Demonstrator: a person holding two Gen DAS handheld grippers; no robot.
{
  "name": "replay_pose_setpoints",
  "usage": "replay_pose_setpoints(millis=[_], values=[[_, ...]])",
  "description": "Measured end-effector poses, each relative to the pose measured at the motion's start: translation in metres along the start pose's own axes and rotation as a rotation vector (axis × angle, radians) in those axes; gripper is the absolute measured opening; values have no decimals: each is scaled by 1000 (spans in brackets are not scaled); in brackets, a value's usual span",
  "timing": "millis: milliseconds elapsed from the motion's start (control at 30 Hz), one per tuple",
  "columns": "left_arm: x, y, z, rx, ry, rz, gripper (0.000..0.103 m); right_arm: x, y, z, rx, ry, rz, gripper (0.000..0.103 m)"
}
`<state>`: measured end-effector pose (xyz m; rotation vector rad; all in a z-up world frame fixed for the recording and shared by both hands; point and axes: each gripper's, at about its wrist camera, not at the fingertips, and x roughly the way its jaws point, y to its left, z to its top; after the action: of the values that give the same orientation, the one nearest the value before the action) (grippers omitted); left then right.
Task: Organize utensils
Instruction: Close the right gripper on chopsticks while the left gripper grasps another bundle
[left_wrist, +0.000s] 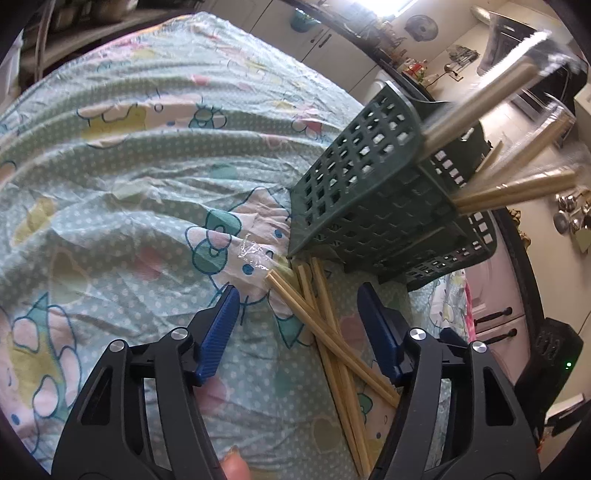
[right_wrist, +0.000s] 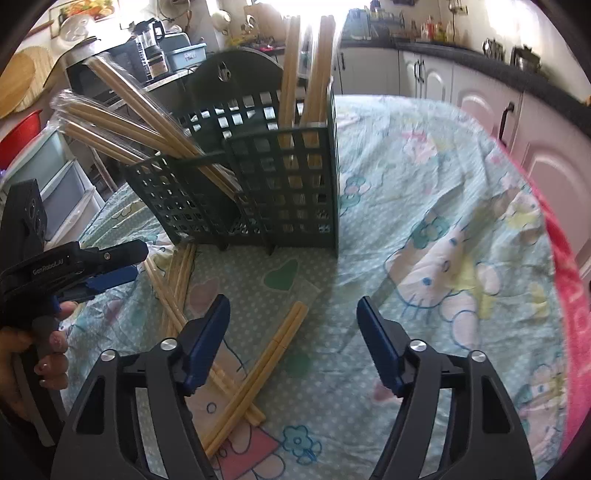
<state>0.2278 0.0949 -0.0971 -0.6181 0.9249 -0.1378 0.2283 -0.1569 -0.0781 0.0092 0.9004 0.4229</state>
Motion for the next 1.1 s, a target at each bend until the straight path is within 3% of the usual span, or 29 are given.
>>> replay_pose_setpoints(millis=[333, 500, 600, 800, 1100], values=[[11, 9, 13, -40, 9, 2, 43, 30, -8, 4, 74, 76, 42, 44], [14, 12, 16, -52, 11, 15, 26, 32, -13, 7, 105, 78, 55, 18], [13, 17, 17, -60, 12, 18, 15, 29, -17, 8, 114, 70, 55, 14], [5, 24, 17, -73, 5, -7, 7, 14, -27, 12, 124, 35, 65, 14], [-32, 12, 14, -15, -78, -18, 4, -19, -14, 20, 78, -40, 78, 13]])
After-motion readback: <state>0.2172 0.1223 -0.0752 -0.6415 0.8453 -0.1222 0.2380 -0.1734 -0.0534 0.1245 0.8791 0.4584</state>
